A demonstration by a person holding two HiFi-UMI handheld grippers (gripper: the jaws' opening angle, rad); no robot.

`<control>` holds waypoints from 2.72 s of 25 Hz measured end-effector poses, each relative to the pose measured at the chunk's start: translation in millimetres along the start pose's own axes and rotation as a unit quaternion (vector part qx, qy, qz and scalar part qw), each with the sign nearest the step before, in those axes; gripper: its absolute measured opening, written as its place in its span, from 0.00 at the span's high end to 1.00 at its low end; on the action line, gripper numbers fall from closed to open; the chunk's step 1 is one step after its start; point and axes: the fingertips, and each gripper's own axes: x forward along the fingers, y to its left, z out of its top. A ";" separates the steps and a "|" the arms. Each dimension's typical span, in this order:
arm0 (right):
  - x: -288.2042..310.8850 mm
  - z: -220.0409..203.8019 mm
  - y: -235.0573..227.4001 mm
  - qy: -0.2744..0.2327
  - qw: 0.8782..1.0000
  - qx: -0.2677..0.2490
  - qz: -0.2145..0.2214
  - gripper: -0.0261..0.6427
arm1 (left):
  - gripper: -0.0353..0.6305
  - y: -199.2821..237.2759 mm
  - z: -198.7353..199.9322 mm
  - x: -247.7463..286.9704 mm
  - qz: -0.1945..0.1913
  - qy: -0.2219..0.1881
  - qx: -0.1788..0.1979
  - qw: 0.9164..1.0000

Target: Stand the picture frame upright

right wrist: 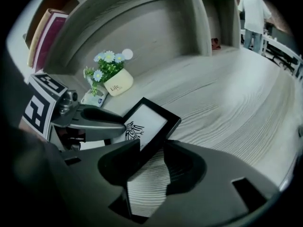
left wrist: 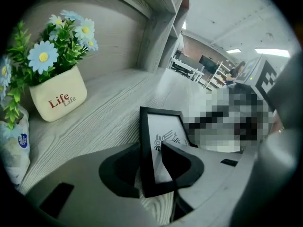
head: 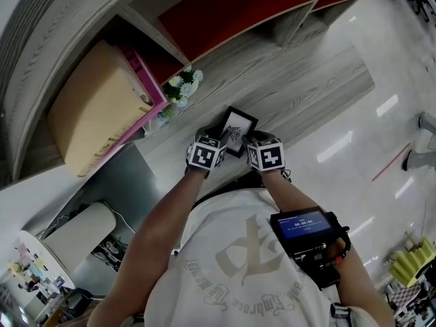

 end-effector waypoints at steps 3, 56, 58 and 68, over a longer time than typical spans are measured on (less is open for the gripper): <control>1.9 4.4 -1.9 -0.004 1.000 -0.002 -0.005 0.71 | 0.72 -0.4 -2.0 -1.0 0.006 -0.001 -0.015 1.000; -13.1 46.3 68.7 -0.072 0.984 -0.153 0.061 0.82 | 0.81 17.5 -32.4 -85.5 0.093 -0.117 -0.195 0.969; -13.9 44.3 81.2 -0.073 0.982 -0.164 0.066 0.82 | 0.81 21.2 -39.9 -95.0 0.101 -0.123 -0.197 0.967; -11.1 38.5 131.5 -0.072 0.970 -0.213 0.088 0.82 | 0.81 38.4 -70.7 -131.0 0.131 -0.150 -0.223 0.954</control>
